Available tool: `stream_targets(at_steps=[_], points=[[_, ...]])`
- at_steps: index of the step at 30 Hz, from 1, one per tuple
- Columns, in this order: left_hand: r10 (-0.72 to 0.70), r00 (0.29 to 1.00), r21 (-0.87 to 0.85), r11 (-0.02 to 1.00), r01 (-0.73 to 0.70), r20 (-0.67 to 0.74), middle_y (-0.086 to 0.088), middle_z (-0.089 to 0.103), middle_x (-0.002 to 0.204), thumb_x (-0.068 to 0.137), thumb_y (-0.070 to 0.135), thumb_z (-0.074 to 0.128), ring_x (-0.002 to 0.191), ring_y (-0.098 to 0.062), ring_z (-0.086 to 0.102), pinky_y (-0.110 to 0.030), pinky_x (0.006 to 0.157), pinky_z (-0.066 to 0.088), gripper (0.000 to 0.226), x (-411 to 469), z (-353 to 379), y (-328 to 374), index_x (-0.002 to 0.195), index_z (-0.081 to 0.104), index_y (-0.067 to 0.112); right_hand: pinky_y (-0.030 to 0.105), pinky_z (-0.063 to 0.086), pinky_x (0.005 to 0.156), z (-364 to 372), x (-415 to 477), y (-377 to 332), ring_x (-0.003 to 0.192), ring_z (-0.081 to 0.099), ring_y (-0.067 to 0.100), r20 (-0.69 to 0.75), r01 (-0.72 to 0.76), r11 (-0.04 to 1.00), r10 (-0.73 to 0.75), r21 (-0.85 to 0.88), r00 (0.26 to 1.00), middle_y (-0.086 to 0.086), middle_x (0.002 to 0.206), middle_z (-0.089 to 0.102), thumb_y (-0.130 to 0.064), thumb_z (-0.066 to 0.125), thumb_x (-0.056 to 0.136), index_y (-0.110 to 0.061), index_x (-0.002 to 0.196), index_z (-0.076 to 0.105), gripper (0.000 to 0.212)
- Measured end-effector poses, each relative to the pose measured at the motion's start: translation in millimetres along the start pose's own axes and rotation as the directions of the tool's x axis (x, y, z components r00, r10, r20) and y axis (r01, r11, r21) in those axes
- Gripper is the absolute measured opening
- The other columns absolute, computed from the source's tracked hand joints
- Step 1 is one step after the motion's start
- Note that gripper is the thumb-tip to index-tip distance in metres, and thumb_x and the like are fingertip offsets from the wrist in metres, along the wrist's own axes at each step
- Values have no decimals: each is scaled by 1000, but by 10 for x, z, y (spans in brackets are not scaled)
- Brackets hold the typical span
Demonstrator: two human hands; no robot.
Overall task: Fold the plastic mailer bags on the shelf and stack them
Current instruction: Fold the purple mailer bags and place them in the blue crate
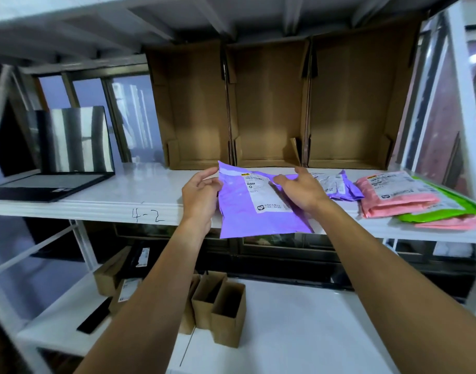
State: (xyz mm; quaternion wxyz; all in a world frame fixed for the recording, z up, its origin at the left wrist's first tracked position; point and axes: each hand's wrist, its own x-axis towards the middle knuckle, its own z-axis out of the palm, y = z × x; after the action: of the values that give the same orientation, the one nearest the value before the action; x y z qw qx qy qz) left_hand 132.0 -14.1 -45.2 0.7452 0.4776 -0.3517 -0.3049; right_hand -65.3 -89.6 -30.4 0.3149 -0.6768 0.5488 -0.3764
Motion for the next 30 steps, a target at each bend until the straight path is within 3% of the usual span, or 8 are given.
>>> stream_targets(at_steps=[2,5,8,13,17,24,27,30], points=[[-19,1000,-44,999,19,-15,-22,72,107,88,-9,58,86,-25,71,-45,87,58,33,-16,-26,-9,106,73,14,36,45,98,-31,27,31,116,55,23,36,-4,989,-2,151,999,3,130,55,-51,70,83,-19,154,28,88],[-44,998,-97,994,39,-49,-20,73,106,88,-7,58,89,-29,73,-47,86,58,34,-71,-28,-10,108,73,16,31,55,79,-112,44,72,97,69,21,69,-16,958,-4,285,998,5,118,69,-21,74,84,-16,144,43,68],[-37,998,-104,994,32,-46,-16,76,101,89,-6,58,90,-28,73,-40,81,58,33,-168,8,-23,114,71,13,46,58,90,-161,61,113,94,74,28,154,-45,911,-20,410,988,10,100,77,-1,65,86,-12,121,67,37],[14,997,-15,1000,-13,73,-4,78,97,94,1,63,77,-9,73,-21,64,57,23,-395,36,-36,114,71,11,37,63,69,-164,-2,122,73,74,25,56,-39,847,10,530,998,9,80,77,5,57,91,-9,90,74,22],[40,968,116,991,-70,249,-1,78,100,97,12,65,88,-14,75,-23,69,56,11,-599,-7,-155,104,73,8,41,60,77,-167,10,141,73,71,25,-22,0,850,13,526,1000,9,78,76,5,60,88,-12,78,73,24],[16,959,186,980,-71,283,7,79,91,100,13,60,86,-11,75,-24,69,56,14,-895,-30,-378,96,72,16,32,59,70,-222,-202,49,66,71,17,12,45,799,-65,599,998,5,75,76,-1,65,88,-13,78,73,18],[33,957,163,983,-83,288,1,79,94,100,12,59,88,-16,75,-27,71,58,15,-950,-138,-366,97,73,16,30,51,71,-321,-383,107,76,70,19,68,68,767,-144,638,987,7,87,76,-13,68,88,-13,82,76,10],[72,950,159,979,-125,305,2,79,95,100,11,59,90,-15,75,-25,71,58,16,-1044,-237,-363,96,74,16,34,54,83,-342,-652,276,96,72,29,117,31,736,-148,676,982,15,106,75,-16,68,90,-4,107,74,22]])
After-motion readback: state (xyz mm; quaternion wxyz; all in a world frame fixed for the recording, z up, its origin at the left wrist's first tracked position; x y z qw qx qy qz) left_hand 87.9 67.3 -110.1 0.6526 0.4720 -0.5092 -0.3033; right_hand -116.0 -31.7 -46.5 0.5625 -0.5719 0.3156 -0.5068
